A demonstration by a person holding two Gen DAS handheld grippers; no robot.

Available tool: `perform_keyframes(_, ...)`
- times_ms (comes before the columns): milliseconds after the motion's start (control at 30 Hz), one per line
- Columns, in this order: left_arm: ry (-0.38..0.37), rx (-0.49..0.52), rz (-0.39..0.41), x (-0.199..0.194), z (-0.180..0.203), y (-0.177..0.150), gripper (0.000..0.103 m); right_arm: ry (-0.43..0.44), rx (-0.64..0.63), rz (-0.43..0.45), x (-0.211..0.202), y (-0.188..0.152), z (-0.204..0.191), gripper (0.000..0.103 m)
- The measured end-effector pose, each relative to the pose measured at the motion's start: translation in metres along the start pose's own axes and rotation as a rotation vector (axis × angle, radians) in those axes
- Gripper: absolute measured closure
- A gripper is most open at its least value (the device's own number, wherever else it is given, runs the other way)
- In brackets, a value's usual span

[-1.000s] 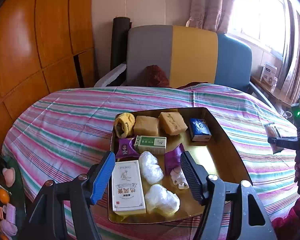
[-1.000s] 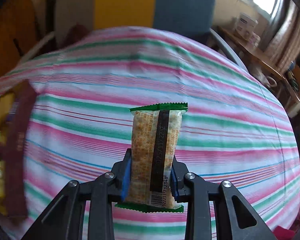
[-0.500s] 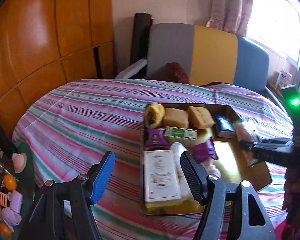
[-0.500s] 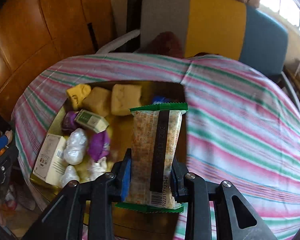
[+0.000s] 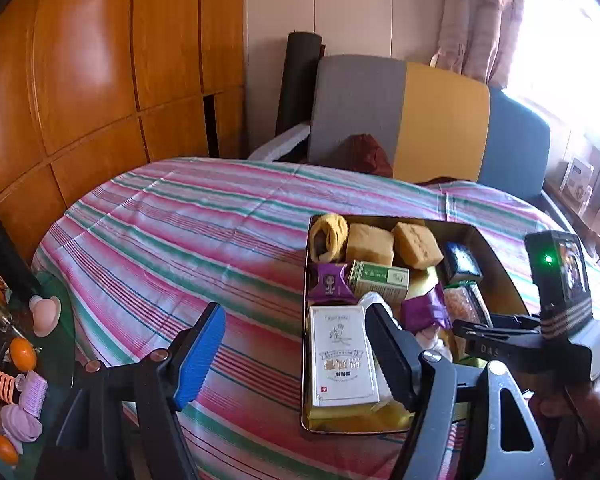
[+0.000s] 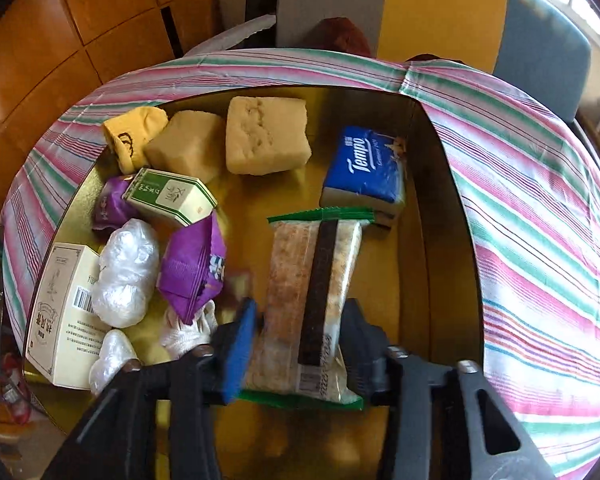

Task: Organize objects
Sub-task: 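Carry the cracker packet into the tray and open the right gripper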

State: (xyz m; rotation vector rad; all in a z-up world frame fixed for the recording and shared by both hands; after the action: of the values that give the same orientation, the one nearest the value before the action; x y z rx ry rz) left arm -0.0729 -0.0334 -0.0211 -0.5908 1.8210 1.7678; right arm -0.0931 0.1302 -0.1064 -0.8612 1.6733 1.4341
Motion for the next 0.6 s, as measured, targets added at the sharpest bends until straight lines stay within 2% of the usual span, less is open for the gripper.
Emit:
perform_keyframes(167,0.011,-0.018,0.028,-0.007,0.001,0.003,0.03,0.011,0.01,0.085,-0.028,-0.005,-0.001,0.044)
perform_keyframes(333,-0.002,-0.01,0.031,-0.014,0.007,0.001,0.031,0.02,-0.016,0.163,-0.056,-0.015,-0.008,0.039)
perform_keyframes(500,-0.033,0.007,0.021,-0.02,0.014,-0.003,0.031,0.027,-0.027,0.208,-0.075,-0.026,-0.018,0.037)
perform_keyframes(600,-0.027,0.032,0.053,-0.027,0.019,-0.005,0.033,0.032,-0.02,0.226,-0.08,-0.034,-0.018,0.033)
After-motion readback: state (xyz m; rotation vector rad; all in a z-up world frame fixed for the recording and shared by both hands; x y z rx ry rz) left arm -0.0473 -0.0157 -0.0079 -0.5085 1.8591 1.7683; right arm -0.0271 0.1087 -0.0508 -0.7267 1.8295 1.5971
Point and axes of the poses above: each gripper's, at about its wrist camera, not at the fingertips, and x roughly the way its jaws point, z to its right, y to its top, the point moved 4 cm from there along x, roughly the way its jaws point, and after that the axes turned 2 degrees about y, right-handed, at the moved point
